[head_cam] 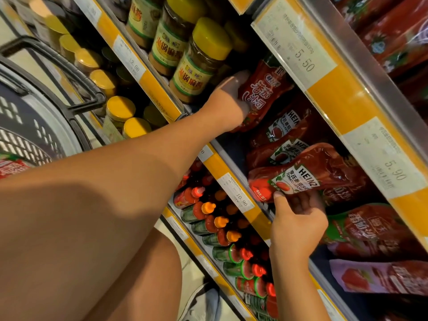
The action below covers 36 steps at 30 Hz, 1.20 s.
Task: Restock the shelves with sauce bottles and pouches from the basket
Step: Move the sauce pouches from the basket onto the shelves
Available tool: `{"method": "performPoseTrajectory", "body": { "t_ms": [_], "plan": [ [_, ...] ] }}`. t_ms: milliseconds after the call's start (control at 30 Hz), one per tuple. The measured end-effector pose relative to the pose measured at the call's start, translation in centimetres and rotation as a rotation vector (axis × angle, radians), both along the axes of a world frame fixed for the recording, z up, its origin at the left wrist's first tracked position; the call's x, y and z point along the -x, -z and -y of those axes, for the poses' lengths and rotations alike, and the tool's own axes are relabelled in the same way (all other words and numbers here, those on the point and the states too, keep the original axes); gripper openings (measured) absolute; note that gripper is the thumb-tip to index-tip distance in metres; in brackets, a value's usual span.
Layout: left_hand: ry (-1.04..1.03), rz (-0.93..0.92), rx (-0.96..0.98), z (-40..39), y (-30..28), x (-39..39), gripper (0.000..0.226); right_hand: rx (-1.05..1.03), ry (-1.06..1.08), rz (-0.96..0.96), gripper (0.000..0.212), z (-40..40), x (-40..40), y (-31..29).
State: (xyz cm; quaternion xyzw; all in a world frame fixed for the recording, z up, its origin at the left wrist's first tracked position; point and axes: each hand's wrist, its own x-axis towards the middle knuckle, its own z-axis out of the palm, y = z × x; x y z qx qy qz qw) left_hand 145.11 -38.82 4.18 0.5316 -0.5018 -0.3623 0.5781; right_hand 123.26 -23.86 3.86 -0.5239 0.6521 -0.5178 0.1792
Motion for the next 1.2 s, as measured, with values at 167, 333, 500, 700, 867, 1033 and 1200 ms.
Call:
{"method": "performPoseTrajectory", "body": {
  "t_ms": [167, 333, 500, 700, 867, 1033, 1200],
  "plan": [
    [0.004, 0.022, -0.022, 0.2, 0.3, -0.4, 0.070, 0.085, 0.065, -0.008, 0.038, -1.1, -0.2, -1.1],
    [-0.014, 0.050, 0.012, 0.1, 0.6, -0.5, 0.066, 0.126, 0.035, -0.114, 0.032, -3.6, -1.7, -2.1],
    [-0.062, 0.111, 0.078, -0.3, 0.9, -0.9, 0.053, 0.046, -0.507, -0.769, 0.019, -3.9, -6.2, -4.3],
    [0.039, 0.142, -0.015, -0.7, 0.2, -1.7, 0.058, -0.258, -0.514, -1.491, 0.028, 1.3, -11.7, -7.3],
    [0.017, 0.176, 0.031, -0.6, 0.2, -2.0, 0.047, -0.511, -0.408, -1.791, 0.030, 5.2, -12.6, -7.4],
    [-0.001, 0.198, 0.050, 0.0, 0.6, -1.9, 0.047, -0.626, -0.303, -2.183, 0.063, 8.8, -12.4, -5.8],
    [0.006, 0.219, 0.051, 0.8, 0.9, -1.8, 0.045, -0.721, -0.242, -2.362, 0.075, 10.3, -10.8, -5.3]
  ]
}}
